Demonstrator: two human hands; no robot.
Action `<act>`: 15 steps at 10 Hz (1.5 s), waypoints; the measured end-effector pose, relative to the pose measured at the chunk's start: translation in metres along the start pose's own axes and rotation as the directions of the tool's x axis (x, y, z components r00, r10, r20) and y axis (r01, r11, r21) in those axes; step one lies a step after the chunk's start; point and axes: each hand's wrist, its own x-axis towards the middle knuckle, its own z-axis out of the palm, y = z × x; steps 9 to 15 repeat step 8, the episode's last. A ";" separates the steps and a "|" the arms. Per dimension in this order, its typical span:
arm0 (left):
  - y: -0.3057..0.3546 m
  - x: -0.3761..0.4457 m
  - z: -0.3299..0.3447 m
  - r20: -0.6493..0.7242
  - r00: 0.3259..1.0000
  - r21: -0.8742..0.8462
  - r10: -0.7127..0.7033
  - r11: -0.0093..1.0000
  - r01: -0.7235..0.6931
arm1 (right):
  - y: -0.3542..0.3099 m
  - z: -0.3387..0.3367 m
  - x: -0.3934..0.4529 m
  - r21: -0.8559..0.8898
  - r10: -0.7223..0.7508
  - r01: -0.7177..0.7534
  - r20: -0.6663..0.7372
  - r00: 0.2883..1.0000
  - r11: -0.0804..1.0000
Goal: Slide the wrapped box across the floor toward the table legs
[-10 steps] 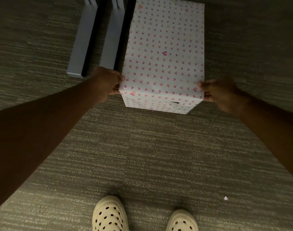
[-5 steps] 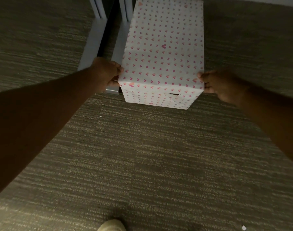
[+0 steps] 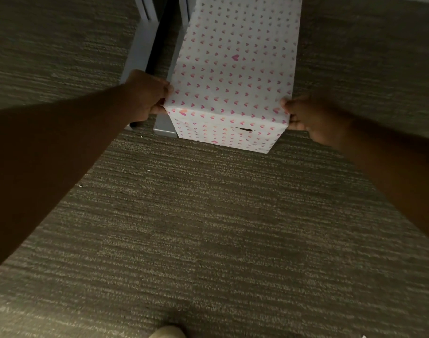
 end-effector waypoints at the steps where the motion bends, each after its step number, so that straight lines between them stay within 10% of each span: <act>1: -0.002 0.002 0.000 0.019 1.000 -0.013 -0.008 1.000 0.008 | 0.004 0.001 0.000 0.018 -0.017 0.018 -0.018 1.000 1.000; 4: -0.003 0.000 -0.001 0.031 0.998 0.120 0.057 0.991 -0.061 | 0.000 0.006 -0.008 -0.053 -0.025 0.022 -0.047 0.999 0.998; 8: -0.028 -0.087 0.021 0.240 0.793 0.847 0.560 0.278 -0.453 | 0.005 0.028 -0.045 -0.800 -0.497 0.311 0.019 0.868 0.513; 15: -0.028 -0.087 0.021 0.240 0.793 0.847 0.560 0.278 -0.453 | 0.005 0.028 -0.045 -0.800 -0.497 0.311 0.019 0.868 0.513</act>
